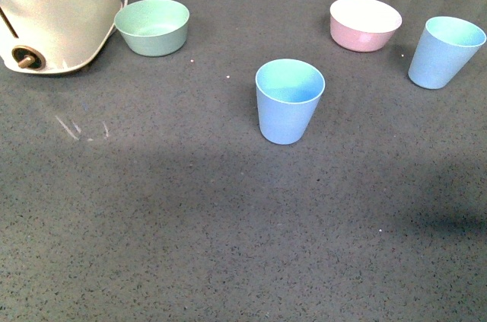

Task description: Stack blue cups with both arms

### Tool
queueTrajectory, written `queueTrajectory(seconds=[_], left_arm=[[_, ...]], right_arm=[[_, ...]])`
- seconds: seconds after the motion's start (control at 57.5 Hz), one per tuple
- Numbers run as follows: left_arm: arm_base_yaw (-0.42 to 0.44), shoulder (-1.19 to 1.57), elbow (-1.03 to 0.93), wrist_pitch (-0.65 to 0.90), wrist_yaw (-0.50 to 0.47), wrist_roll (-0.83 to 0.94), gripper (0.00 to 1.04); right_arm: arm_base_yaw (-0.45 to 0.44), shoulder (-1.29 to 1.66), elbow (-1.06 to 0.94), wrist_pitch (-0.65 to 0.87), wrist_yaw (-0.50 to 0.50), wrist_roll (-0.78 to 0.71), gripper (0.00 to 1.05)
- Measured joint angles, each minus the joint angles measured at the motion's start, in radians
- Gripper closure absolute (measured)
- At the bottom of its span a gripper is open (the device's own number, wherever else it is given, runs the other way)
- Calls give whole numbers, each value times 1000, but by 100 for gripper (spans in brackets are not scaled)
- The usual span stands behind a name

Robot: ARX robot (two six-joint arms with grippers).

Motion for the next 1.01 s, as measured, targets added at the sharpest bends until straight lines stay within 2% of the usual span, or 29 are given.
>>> queueTrajectory(seconds=[0.243,0.522,0.887,0.957,1.009], left_arm=[[103,-152,-232,14,121,63,103],[198,-330,-368,-16,204,73,103],[273,-545,-464,-133,282,76,103],[324,-591,-478,-167,357,77,103],[351,-613,-491,-177,369,76,103]], right_arm=[[0,0,0,0,0,0,9],[0,0,0,0,0,0,9],[0,0,0,0,0,0,9],[0,0,0,0,0,0,9],[0,0,0,0,1,0,9]])
